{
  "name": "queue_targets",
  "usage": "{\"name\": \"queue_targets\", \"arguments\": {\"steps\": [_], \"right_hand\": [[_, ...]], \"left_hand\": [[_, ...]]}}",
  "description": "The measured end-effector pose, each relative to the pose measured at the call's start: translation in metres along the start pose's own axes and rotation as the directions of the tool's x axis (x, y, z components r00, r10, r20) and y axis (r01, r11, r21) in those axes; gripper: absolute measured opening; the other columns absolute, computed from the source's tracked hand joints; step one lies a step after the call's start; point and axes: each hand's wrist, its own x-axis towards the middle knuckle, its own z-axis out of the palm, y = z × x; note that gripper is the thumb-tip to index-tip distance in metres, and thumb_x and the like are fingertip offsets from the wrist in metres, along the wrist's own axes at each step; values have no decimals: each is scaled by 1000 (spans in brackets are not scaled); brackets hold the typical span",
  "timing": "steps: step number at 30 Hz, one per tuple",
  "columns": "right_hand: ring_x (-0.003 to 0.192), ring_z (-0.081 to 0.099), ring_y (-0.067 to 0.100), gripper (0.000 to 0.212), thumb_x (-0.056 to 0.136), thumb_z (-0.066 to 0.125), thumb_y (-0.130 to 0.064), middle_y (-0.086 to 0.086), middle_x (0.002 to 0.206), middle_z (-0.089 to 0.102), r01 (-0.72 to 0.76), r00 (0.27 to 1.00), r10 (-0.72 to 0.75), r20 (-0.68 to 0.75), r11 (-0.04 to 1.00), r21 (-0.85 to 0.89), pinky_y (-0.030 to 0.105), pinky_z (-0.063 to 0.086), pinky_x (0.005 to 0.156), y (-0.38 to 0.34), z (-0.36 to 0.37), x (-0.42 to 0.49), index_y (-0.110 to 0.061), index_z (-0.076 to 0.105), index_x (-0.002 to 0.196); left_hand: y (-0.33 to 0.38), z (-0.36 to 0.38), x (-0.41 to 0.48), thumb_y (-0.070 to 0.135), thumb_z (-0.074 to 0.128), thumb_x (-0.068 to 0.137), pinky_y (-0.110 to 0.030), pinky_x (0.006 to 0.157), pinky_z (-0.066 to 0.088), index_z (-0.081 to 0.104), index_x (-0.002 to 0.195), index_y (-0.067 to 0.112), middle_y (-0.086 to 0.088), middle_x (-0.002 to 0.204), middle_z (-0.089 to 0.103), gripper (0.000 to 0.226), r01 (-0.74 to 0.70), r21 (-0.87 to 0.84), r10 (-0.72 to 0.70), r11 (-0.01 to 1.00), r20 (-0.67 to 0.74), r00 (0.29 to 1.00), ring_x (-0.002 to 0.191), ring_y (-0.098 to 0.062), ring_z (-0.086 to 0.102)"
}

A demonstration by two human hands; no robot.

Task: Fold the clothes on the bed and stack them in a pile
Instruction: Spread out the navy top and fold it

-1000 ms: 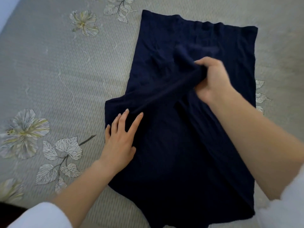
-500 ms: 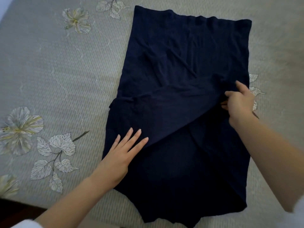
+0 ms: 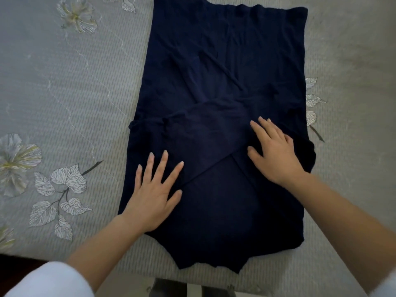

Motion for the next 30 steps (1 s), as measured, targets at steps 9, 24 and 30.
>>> {"name": "queue_targets", "arguments": {"steps": [9, 24, 30], "right_hand": [[146, 17, 25, 92, 65, 69, -33, 6, 158, 24, 509, 837, -414, 358, 829, -231, 46, 15, 113, 29, 30, -175, -17, 33, 149], [97, 58, 8, 41, 95, 42, -8, -11, 112, 60, -187, 978, 124, 169, 879, 440, 20, 42, 85, 3, 0, -109, -24, 55, 131], [102, 58, -4, 49, 80, 60, -8, -19, 113, 65, -341, 766, -100, 635, 774, 533, 12, 42, 88, 5, -22, -120, -41, 62, 116]], "left_hand": [[-12, 7, -77, 29, 65, 60, -46, 113, 7, 17, 153, 28, -15, 160, 8, 104, -427, 139, 405, 893, 163, 900, 147, -35, 4], [20, -42, -26, 5, 48, 87, -32, 55, 43, 63, 69, 12, 4, 60, 61, 25, -50, -354, 45, 934, -23, 999, 54, -12, 54], [15, -59, -32, 19, 48, 79, -30, 78, 50, 71, 82, 8, -5, 80, 70, 25, 117, -536, 255, 836, 568, 782, 73, -15, 61]]}}
